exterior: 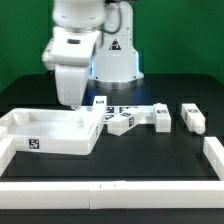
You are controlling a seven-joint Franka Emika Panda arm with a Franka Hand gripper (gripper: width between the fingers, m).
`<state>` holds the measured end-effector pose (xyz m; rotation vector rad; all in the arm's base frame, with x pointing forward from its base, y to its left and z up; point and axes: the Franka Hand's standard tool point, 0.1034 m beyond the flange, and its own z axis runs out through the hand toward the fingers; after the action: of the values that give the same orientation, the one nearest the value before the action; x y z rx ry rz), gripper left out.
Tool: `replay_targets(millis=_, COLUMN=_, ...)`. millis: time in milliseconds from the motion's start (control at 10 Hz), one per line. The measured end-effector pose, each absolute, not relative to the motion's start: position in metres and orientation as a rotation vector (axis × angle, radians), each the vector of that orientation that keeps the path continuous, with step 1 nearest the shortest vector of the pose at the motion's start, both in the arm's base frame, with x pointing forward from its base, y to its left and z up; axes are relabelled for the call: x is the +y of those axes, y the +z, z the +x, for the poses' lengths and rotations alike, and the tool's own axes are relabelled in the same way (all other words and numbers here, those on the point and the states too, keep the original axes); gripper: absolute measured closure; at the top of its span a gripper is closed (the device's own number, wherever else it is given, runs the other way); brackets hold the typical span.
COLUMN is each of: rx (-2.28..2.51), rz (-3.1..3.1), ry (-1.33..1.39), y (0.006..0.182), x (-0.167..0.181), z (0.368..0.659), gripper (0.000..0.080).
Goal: Assemble desk
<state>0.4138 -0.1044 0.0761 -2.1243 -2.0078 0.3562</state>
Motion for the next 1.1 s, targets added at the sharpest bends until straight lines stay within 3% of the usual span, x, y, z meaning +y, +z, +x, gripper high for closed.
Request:
replay_targets(millis=200, rx=-1.987, rz=-2.117, ry=0.268, y=0.064, x=-0.123, z=0.402, gripper=0.0150)
replay_targets(millis=500, rx=-1.983, rz=-2.118, ry=0.273, y=0.063, x=-0.122, z=0.401, gripper=0.0150)
replay_targets(millis=900, rx=-1.744, rz=-2.105, ry=0.445, y=0.043, x=-0.121, z=0.372, gripper=0.0150)
replay_targets(millis=1100, rx=-1.874, rz=-2.073, ry=0.314, y=0.042, x=-0.135, z=0.380, gripper=0.0150)
